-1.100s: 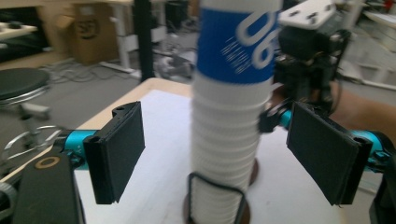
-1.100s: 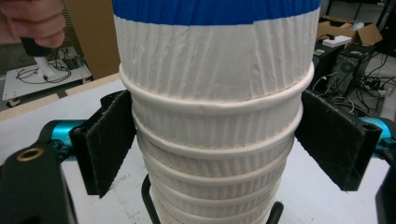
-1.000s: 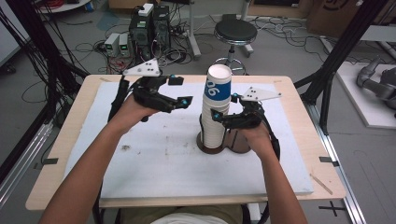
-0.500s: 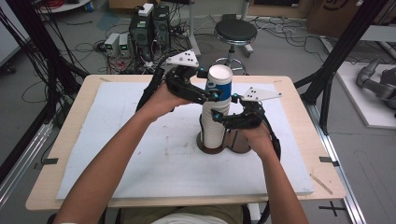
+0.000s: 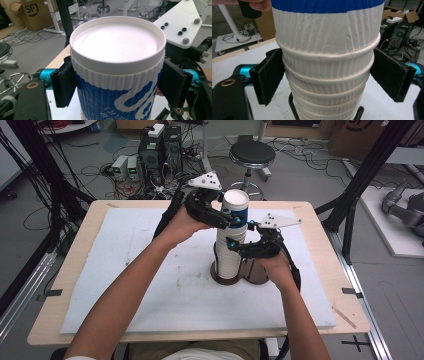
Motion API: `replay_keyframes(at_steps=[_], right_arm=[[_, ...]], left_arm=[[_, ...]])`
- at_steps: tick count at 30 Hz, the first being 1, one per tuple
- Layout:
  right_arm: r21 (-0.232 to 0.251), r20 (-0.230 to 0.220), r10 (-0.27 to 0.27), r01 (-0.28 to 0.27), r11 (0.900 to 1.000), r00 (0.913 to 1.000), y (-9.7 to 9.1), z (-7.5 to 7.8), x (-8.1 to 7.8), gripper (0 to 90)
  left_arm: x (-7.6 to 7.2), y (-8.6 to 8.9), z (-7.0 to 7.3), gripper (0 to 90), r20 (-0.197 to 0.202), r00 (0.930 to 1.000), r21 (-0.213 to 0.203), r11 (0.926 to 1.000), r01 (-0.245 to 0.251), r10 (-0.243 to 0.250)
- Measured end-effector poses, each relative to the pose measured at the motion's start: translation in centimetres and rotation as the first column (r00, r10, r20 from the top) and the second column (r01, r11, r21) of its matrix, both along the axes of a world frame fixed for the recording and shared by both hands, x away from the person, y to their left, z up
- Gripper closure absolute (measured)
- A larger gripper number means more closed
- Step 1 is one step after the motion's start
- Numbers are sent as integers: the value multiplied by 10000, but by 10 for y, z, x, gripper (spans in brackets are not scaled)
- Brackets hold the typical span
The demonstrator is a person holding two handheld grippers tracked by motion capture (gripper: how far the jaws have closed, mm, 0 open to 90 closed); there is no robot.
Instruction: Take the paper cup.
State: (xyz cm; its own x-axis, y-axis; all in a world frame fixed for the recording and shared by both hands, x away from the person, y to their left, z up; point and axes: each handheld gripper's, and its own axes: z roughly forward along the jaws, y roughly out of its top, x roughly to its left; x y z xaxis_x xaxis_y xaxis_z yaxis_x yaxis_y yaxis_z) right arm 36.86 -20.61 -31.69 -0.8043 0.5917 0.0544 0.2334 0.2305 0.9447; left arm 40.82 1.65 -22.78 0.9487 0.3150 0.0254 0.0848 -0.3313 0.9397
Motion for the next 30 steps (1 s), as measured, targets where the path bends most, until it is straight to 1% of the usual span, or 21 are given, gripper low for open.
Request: replay_keyframes(at_steps=[4, 7, 8, 9, 10, 12, 14, 17, 19, 22, 26, 27, 28, 29, 30], right_arm=[[-3, -31, 14, -14, 10000, 10000, 0, 0, 0, 144], [-14, -60, 13, -13, 10000, 10000, 0, 0, 0, 144], [-13, -70, 11, -11, 10000, 10000, 0, 0, 0, 144], [-23, -71, 13, -14, 10000, 10000, 0, 0, 0, 144], [-23, -71, 13, -14, 10000, 10000, 0, 0, 0, 144], [-46, -59, 18, -18, 10000, 10000, 0, 0, 0, 145], [-46, -67, 13, -13, 10000, 10000, 0, 0, 0, 145], [-60, -69, 13, -13, 10000, 10000, 0, -1, 0, 145], [-62, -68, 5, -5, 10000, 10000, 1, -1, 0, 145], [-56, -81, -19, 18, 10000, 10000, 1, -1, 0, 144], [-106, -62, -49, 48, 9999, 10000, 2, -3, 0, 141], [-206, -75, -49, 47, 9998, 10000, 2, -4, 0, 140], [-339, -85, -57, 54, 9994, 9999, 1, -6, 0, 137], [-339, -85, -57, 54, 9994, 9999, 1, -6, 0, 137], [-339, -32, -47, 46, 9994, 10000, 1, -7, -1, 138]], left_arm=[[-1, 0, 2, 248, 1, 10000, 69, 10000, -31, 31], [0, 0, 3, 251, -51, 10000, -2, 10000, -54, 54], [-1, 0, 4, 253, -51, 10000, -24, 10000, -65, 64], [-1, 0, 6, 257, -16, 10000, -130, 9999, -72, 72], [-1, 0, 6, 259, -16, 10000, -130, 9999, -72, 72], [-1, 2, 10, 265, 56, 9999, -310, 9995, -101, 103], [-2, 3, 16, 268, 65, 9999, -596, 9981, -150, 154], [-3, 7, 28, 274, 99, 9996, -1083, 9938, -241, 253], [-5, 9, 37, 275, 234, 9990, -1216, 9919, -358, 389], [-8, 14, 49, 276, 310, 9984, -1501, 9878, -413, 464], [-13, 25, 63, 275, 485, 9973, -1842, 9818, -455, 553], [-15, 29, 66, 275, 527, 9969, -1888, 9808, -478, 587], [-17, 39, 69, 275, 559, 9961, -2009, 9780, -564, 689], [-17, 39, 69, 275, 559, 9961, -2009, 9780, -564, 689], [-18, 44, 70, 275, 546, 9959, -2020, 9776, -596, 720]])
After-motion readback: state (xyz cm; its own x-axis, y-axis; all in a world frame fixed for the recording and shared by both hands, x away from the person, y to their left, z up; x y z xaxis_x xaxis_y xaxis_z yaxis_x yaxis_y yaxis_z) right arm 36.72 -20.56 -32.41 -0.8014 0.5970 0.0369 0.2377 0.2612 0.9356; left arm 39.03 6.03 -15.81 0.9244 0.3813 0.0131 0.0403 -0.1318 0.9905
